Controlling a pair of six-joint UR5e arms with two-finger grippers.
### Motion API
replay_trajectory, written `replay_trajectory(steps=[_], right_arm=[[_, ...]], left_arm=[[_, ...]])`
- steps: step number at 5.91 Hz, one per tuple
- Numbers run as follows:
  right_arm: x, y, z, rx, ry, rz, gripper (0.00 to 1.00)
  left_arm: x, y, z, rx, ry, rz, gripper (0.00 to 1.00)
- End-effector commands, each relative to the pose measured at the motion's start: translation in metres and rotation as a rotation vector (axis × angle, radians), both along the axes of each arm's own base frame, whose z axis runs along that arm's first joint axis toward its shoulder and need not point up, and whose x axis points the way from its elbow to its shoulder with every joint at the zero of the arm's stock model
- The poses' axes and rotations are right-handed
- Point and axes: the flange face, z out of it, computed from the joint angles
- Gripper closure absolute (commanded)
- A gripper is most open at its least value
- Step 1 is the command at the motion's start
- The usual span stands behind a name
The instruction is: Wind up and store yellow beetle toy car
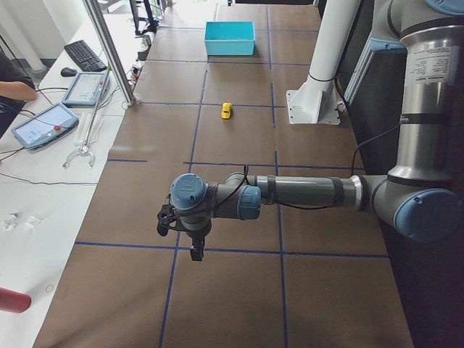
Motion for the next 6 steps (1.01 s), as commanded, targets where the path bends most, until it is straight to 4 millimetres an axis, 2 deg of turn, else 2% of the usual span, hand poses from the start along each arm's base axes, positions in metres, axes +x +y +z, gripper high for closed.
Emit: replay_trajectory(steps=[1,2,3,4,5,6], right_arm=[[0.001,-0.001,-0.001,0.003,0.011,0.001,0.00],[-0.001,-0.002,-0.001,0.006,0.011,-0.002,0.00],[0.000,-0.001,-0.002,0.007,0.011,-0.002,0.00],[-0.001,-0.001,-0.002,0.007,0.011,-0.003,0.00],[-0.001,-0.001,-0.002,0.007,0.011,-0.003,0.00],[-0.001,-0.001,-0.001,0.006,0.011,-0.003,0.00]], left_arm=[[0.037,-0.009,-0.049,0.090,0.027,0.072,0.00],[0.080,-0.010,-0.089,0.169,0.036,0.160,0.00],[0.133,-0.012,-0.133,0.256,0.055,0.262,0.00],[0.179,-0.025,-0.180,0.334,0.081,0.338,0.00],[0.215,-0.031,-0.226,0.415,0.108,0.396,0.00],[0.260,-0.032,-0.275,0.502,0.146,0.466,0.00]])
